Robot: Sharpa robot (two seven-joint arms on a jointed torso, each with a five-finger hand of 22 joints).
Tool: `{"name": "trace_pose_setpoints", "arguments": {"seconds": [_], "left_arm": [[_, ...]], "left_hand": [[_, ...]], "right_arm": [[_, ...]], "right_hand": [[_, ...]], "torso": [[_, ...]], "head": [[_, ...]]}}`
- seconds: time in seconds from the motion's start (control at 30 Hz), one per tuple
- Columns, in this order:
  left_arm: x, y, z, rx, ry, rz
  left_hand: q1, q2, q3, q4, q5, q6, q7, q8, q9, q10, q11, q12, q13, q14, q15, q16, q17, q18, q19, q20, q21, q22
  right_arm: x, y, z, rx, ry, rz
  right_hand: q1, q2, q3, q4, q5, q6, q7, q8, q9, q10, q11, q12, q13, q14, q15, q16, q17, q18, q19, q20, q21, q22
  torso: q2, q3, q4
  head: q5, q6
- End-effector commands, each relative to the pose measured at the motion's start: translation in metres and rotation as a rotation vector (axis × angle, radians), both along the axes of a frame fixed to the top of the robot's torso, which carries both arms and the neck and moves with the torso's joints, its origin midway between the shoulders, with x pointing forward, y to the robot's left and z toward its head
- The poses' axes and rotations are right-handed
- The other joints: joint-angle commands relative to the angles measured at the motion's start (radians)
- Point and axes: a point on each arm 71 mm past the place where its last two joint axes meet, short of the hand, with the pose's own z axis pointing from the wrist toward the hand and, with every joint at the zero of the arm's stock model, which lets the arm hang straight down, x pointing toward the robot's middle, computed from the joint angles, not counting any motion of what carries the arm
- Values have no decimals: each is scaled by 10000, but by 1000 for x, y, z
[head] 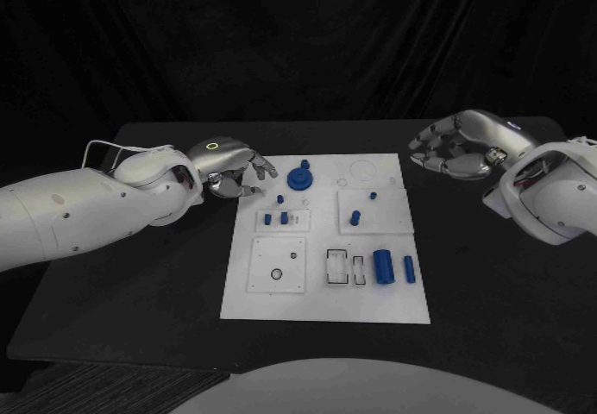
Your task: Assemble the parts on the task board
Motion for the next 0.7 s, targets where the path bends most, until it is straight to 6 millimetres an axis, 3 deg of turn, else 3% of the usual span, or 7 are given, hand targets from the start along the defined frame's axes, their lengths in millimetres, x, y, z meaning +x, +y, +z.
{"name": "trace_pose_setpoints", "arguments": {"seconds": [0.03, 0.1, 0.27, 0.4, 0.47, 0.6, 0.7], "left_arm": [[-6, 2, 9, -1082, -654, -456], [-8, 7, 13, -1610, -708, -467], [-14, 16, 21, -3349, -337, -356], [-17, 18, 28, -5319, 355, -337], [-18, 17, 30, -6105, 548, -351], [-19, 12, 34, -7443, 843, -509], [-20, 10, 35, -7907, 813, -558]], "left_hand": [[25, 49, -18, 14, -37, 93, 34, 64, -24, -68, 7, 224, 196, -101, 10, -27, -46, 177, -53, 22, -60, 1557], [405, 53, 80, -159, 313, 545, 241, 236, 6, 147, -69, 892, 685, -100, -62, 58, 98, 189, -97, 24, -97, 1559], [313, -199, 789, 407, -378, 698, 226, 36, -216, -1041, 0, 2524, 2261, -2073, 69, -1301, -1652, 287, -644, 181, -621, 1417], [-14, -321, 1169, 984, 890, 797, 593, -26, -283, -2096, 258, 2812, 2619, -5314, 453, -3242, -3921, 801, -3433, 357, -3963, 583], [-12, -275, 1352, 1083, 932, 876, 689, -8, -282, -2261, 269, 2958, 2691, -5745, 540, -3550, -3983, 982, -4551, 417, -5288, 280], [-342, -166, 1303, 1670, 1100, 954, 723, 51, -254, -2685, 398, 3052, 2612, -6502, 841, -4943, -4784, 991, -5376, 614, -6375, 10], [-2107, 244, 38, 1768, 3305, 951, 731, 51, -260, -2886, 734, 3167, 2474, -6632, 1135, -5992, -5585, 949, -5599, 849, -7136, -349]], "right_arm": [[2, 5, 13, -790, -287, 200], [3, 8, 19, -1282, -413, 399], [3, 22, 28, -2690, -1117, 1213], [5, 33, 28, -3978, -1729, 1908], [6, 36, 26, -4473, -1852, 2149], [7, 41, 18, -5348, -1862, 2573], [8, 44, 13, -5672, -1784, 2758]], "right_hand": [[-20, -276, -112, 162, -173, -103, -15, -53, -15, -299, 258, -1305, -1151, 771, 181, -66, 1252, -98, 136, 199, -150, 1919], [135, -360, -150, 79, 109, -84, -31, -58, -17, -482, 458, -1891, -1735, 732, 347, -131, 1148, -65, 46, 353, -352, 1866], [864, -547, 265, -410, 1392, 96, -260, -90, -11, -913, 590, -2645, -2511, 762, 235, 62, 1328, -84, 106, 313, -150, 1929], [1079, -783, 588, -654, 926, 85, -612, -242, -42, -1228, 493, -3047, -2977, 755, 129, 91, 1327, -83, 96, 218, -147, 1925], [1018, -895, 571, -689, 416, 231, -1027, -233, -19, -1293, 400, -3146, -3140, 749, 78, 95, 1314, -82, 93, 173, -143, 1924], [802, -1019, 328, -607, -202, 316, -1206, -323, -27, -1365, 289, -3208, -3302, 735, 7, 80, 1274, -76, 77, 112, -176, 1913], [728, -1026, 185, -549, -361, 312, -1332, -451, -67, -1419, 229, -3263, -3398, 727, -36, 62, 1239, -73, 73, 78, -194, 1908]], "torso": [[-12, -16, 37], [-17, -26, 30], [2, -68, 90], [-15, -88, 122], [-18, -105, 137], [-5, -99, 155], [0, -84, 166]], "head": [[-62, -2], [-65, -2], [-198, -2], [-252, -2], [-286, -2], [-328, -2], [-336, -2]]}}
